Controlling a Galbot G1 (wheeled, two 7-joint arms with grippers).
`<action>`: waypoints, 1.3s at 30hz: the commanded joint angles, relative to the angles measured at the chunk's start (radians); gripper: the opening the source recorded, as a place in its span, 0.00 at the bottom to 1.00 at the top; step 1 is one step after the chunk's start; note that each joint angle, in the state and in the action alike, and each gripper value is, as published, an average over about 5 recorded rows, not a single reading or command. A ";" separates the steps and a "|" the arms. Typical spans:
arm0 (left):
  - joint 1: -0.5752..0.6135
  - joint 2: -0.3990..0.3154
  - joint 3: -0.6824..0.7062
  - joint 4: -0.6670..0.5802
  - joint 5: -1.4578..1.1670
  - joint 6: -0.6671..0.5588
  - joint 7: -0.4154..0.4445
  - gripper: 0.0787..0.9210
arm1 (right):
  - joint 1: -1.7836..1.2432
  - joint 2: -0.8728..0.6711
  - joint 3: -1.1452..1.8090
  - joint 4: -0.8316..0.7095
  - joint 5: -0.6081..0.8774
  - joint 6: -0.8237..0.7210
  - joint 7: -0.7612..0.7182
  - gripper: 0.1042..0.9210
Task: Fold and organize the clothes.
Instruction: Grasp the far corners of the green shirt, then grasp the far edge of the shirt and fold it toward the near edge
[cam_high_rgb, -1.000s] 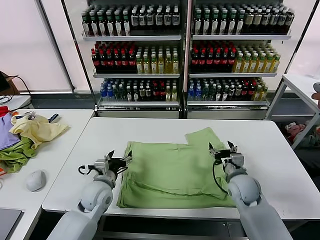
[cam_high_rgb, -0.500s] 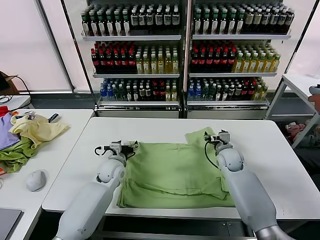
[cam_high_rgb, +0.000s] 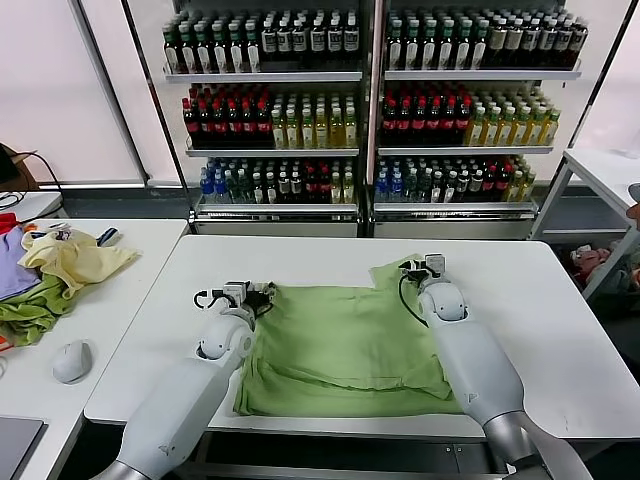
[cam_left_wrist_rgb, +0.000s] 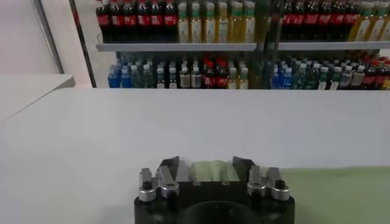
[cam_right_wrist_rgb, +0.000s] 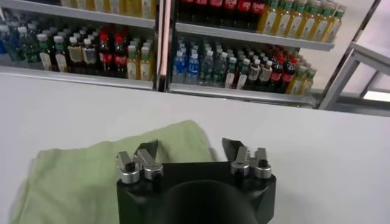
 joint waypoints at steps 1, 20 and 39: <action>0.031 0.002 0.017 -0.024 -0.037 0.007 0.020 0.54 | 0.024 0.021 -0.004 -0.067 0.021 -0.009 -0.005 0.50; 0.174 0.076 -0.092 -0.278 -0.114 -0.137 0.059 0.02 | -0.237 -0.094 0.047 0.417 0.098 0.089 -0.040 0.01; 0.497 0.171 -0.214 -0.695 -0.174 -0.090 0.069 0.02 | -0.723 -0.191 0.303 0.999 0.123 0.040 -0.023 0.01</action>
